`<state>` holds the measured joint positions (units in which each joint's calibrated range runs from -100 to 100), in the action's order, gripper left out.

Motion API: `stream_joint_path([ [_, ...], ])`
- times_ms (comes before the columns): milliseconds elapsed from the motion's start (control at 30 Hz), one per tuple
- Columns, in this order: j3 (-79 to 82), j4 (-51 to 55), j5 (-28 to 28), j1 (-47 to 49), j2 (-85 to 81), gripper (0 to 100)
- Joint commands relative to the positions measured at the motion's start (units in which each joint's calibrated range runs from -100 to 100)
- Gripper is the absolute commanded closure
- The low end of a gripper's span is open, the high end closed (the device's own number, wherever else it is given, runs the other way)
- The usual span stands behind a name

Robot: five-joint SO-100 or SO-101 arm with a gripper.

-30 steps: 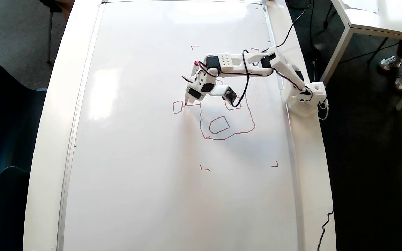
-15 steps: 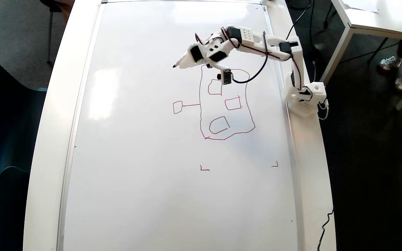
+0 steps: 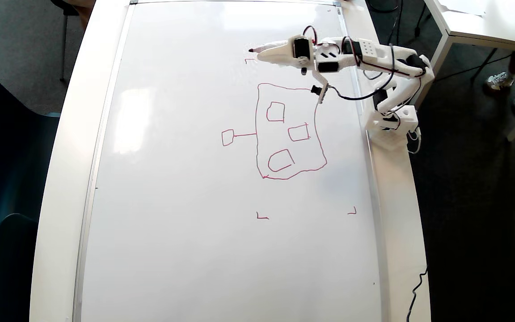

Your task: Draw on a whiteboard a robot head using a pen attached to the gripper

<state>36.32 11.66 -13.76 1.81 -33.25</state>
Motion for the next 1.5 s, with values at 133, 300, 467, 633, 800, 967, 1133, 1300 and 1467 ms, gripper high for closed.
stream_joint_path([
  [133, 27.37, -34.33, 0.2, -0.3, -21.64, 99],
  [300, 32.91, -45.28, 0.2, -0.23, -28.43, 99],
  [467, 38.53, -52.84, 2.72, -0.23, -35.39, 99],
  [633, 46.43, -61.09, 13.93, -3.39, -43.27, 99],
  [800, 50.97, -61.61, 17.57, -6.71, -52.41, 99],
  [967, 59.51, -62.13, 18.91, -6.93, -66.58, 99],
  [1133, 63.14, -76.03, 18.64, -6.56, -65.41, 99],
  [1300, 63.05, -90.11, 18.64, -6.34, -65.49, 99],
  [1467, 63.05, -104.27, 18.75, -6.34, -65.49, 99],
])
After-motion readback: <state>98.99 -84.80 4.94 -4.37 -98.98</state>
